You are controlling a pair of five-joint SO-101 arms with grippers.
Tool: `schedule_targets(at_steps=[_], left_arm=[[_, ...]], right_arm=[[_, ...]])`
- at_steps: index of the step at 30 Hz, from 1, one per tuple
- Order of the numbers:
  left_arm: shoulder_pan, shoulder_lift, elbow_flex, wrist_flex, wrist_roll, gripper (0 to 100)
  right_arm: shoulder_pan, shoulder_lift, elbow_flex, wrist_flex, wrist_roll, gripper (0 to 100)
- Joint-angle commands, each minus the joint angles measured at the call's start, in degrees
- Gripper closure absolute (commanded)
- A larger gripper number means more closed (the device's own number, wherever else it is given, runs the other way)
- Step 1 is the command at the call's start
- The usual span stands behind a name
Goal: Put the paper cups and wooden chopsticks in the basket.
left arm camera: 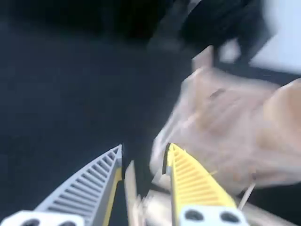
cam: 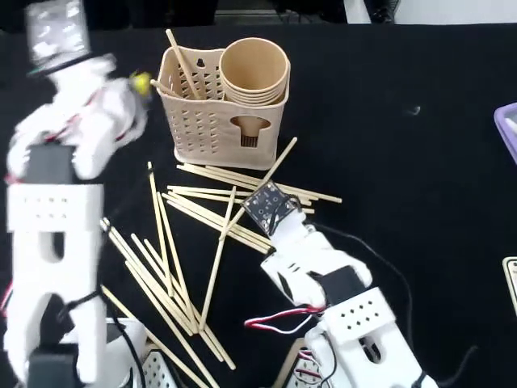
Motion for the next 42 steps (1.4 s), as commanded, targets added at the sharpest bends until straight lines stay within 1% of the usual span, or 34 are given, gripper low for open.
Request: schedule_targets(at_steps=[1,3,4,8,10,12,18,20,22,26,30,36,42], left_arm=[[-8.9,-4.6,6.8,9.8,-0.5,84],[-13.3,-5.4,14.5,9.4,-0.6,84],[-15.5,-5.5,18.5,8.2,-0.6,84],[-20.4,-4.8,32.7,-0.2,-0.5,84],[-21.8,-4.6,36.0,-3.9,-0.5,84],[-23.8,-4.6,36.4,-4.6,-0.4,84],[-30.3,-4.4,37.7,-5.5,0.1,84],[-32.2,-4.4,39.3,-8.4,0.4,84],[-34.6,-4.4,41.4,-12.4,2.6,84],[-38.1,-4.4,44.9,-18.0,5.6,84],[-38.0,-4.4,45.6,-18.4,6.5,84],[-38.1,-4.4,45.7,-18.4,6.3,84],[-38.1,-4.4,45.7,-18.4,6.2,84]], right_arm=[[-1.6,-1.3,-8.3,5.8,0.5,82.5],[-4.0,-0.7,-10.2,6.6,0.5,82.5],[-6.2,-0.7,-10.8,6.5,0.5,82.5],[-18.8,1.0,-12.4,6.4,0.0,82.5],[-22.9,4.3,-14.5,5.7,-1.9,82.5],[-24.9,8.5,-16.8,2.5,-5.4,82.5],[-28.2,25.0,-19.6,-13.5,-16.7,82.5],[-28.8,31.7,-21.6,-18.0,-20.3,82.5],[-29.3,38.2,-25.5,-20.4,-23.3,82.5],[-30.7,49.3,-35.2,-20.4,-29.3,82.5],[-31.0,59.4,-42.8,-20.4,-33.3,82.4],[-31.0,69.8,-49.0,-20.3,-34.0,82.4],[-30.7,74.0,-52.4,-20.3,-34.0,82.4]])
